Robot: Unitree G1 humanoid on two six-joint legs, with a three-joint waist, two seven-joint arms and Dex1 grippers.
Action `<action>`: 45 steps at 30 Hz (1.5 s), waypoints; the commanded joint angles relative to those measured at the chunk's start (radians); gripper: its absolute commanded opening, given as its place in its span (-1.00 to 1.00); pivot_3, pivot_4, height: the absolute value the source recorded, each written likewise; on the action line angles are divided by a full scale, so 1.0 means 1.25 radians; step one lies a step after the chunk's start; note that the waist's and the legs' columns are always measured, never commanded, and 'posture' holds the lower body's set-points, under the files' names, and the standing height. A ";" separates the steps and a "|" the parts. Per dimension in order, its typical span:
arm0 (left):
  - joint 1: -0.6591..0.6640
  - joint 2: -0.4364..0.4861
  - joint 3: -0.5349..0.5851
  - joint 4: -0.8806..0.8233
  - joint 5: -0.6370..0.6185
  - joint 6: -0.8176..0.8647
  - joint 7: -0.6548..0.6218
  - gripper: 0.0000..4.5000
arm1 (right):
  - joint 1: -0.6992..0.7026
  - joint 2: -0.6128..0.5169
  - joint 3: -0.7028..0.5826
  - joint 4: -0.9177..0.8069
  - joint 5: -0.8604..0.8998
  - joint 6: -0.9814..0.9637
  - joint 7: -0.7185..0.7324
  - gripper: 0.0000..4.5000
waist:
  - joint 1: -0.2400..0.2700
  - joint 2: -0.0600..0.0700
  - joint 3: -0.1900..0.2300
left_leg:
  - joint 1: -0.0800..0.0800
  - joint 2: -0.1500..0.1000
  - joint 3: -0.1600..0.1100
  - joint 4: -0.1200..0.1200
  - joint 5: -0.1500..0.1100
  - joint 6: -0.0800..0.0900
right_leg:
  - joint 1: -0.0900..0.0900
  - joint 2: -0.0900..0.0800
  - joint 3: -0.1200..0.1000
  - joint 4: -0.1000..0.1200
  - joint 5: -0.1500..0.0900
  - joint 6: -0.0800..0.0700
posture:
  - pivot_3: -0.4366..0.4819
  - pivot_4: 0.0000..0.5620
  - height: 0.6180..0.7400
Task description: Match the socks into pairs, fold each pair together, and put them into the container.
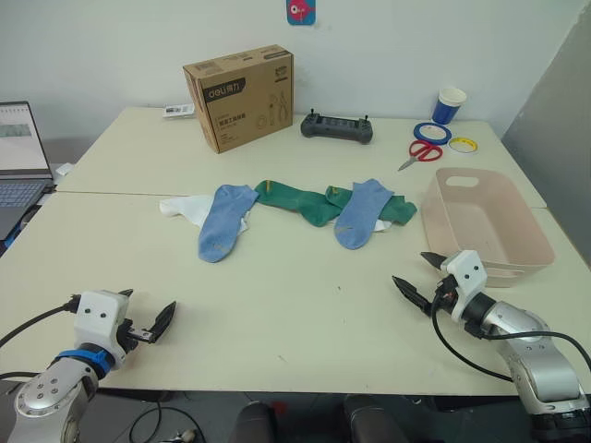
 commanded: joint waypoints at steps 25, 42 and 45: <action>-0.016 0.015 0.018 -0.018 -0.007 0.000 -0.009 0.98 | 0.001 -0.006 -0.009 -0.068 -0.004 0.010 -0.003 1.00 | 0.000 0.000 0.000 | 0.000 0.000 0.000 0.000 0.000 0.000 | 0.000 0.000 0.000 0.000 0.001 0.001 | -0.05 -0.47 1.00; -0.006 0.009 0.022 -0.037 -0.031 0.007 -0.027 0.98 | -0.045 -0.026 0.031 -0.108 0.017 -0.004 0.094 1.00 | -0.001 0.000 0.000 | 0.000 0.000 0.000 0.000 0.000 0.000 | 0.001 0.000 0.000 0.000 0.001 0.001 | -0.05 -0.47 1.00; 0.030 -0.013 0.044 -0.079 -0.090 0.009 -0.049 0.98 | -0.145 -0.036 0.060 -0.128 0.083 0.065 0.164 1.00 | -0.007 0.000 0.000 | 0.001 0.000 0.000 0.001 0.000 0.000 | 0.001 0.000 0.000 0.001 0.001 0.001 | -0.05 -0.47 1.00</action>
